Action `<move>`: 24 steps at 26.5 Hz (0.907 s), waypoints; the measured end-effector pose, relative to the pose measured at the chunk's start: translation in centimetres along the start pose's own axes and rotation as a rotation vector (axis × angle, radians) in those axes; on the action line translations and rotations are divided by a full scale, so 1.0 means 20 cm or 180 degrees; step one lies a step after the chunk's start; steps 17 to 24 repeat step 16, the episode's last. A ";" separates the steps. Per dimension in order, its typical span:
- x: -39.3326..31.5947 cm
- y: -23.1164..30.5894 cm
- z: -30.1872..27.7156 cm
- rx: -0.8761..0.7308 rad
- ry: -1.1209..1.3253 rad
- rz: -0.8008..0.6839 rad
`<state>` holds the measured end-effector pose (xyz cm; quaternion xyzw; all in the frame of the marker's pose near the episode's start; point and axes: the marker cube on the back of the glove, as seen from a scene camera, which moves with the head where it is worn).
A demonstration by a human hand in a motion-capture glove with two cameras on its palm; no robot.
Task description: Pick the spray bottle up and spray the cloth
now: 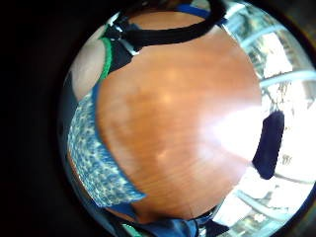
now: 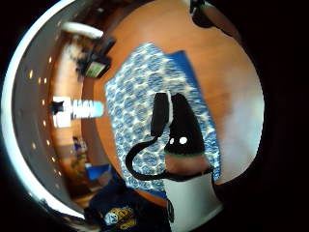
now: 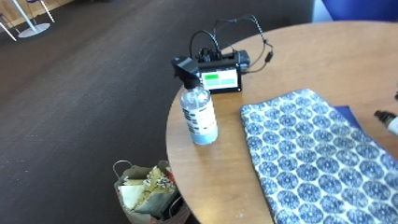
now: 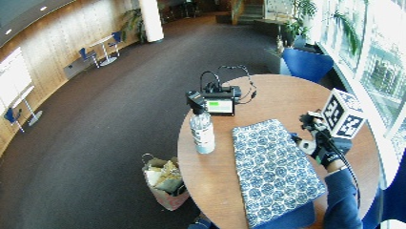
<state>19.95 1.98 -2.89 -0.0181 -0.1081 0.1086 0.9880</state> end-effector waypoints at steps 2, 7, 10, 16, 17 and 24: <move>0.18 -0.01 -0.03 0.0135 0.0063 0.0408; 0.30 -0.13 -0.18 0.0630 -0.0231 0.0820; 0.24 -0.21 -0.23 0.0732 -0.0387 0.0898; 0.17 -0.27 -0.22 0.0622 -0.0438 0.0937; 0.17 -0.27 -0.22 0.0622 -0.0438 0.0937; 0.17 -0.27 -0.22 0.0622 -0.0438 0.0937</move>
